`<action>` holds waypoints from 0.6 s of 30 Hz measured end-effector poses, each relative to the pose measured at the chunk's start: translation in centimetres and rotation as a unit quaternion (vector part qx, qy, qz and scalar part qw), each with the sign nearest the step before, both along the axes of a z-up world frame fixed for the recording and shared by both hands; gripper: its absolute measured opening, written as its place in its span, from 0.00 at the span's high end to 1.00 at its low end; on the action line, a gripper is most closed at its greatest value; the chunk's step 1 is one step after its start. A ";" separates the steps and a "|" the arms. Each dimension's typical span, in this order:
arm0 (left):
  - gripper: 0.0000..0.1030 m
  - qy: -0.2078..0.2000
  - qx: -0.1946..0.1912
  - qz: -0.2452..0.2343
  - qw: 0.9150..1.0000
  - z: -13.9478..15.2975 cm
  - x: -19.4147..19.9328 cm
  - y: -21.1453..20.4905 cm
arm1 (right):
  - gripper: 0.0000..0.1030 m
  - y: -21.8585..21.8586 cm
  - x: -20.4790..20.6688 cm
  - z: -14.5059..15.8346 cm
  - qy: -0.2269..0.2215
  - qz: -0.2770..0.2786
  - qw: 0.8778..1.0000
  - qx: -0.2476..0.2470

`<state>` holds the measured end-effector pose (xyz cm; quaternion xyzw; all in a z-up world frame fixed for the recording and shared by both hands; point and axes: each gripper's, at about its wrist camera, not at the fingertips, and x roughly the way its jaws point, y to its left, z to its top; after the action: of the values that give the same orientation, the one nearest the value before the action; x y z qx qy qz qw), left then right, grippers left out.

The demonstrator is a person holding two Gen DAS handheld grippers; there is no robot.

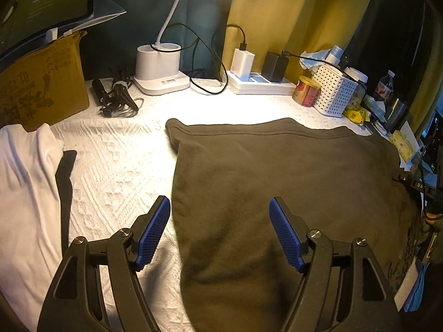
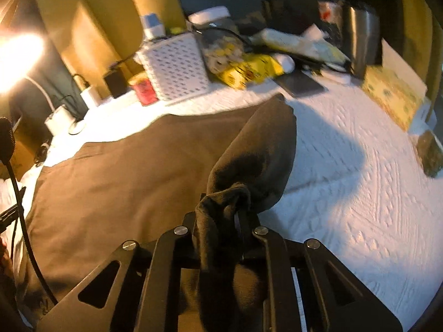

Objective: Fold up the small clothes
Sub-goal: 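Grasp the brown shirt edge with the right tool and lift it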

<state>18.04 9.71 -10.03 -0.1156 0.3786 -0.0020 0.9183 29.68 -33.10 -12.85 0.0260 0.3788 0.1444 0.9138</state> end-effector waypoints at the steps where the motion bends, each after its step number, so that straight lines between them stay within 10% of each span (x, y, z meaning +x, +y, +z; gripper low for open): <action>1: 0.28 -0.002 0.000 -0.001 1.000 0.1 -0.1 0.1 | 0.84 0.4 -0.1 0.3 -0.004 0.004 1.000 0.001; 18: 0.28 -0.020 -0.021 -0.002 1.000 0.3 -2.4 2.4 | 0.85 11.6 -3.4 3.7 -0.031 0.118 0.993 -0.001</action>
<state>15.63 12.12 -9.72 -0.1341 0.3606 -0.0141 0.9229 26.24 -21.51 -9.12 -0.0239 0.3510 0.2515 0.9017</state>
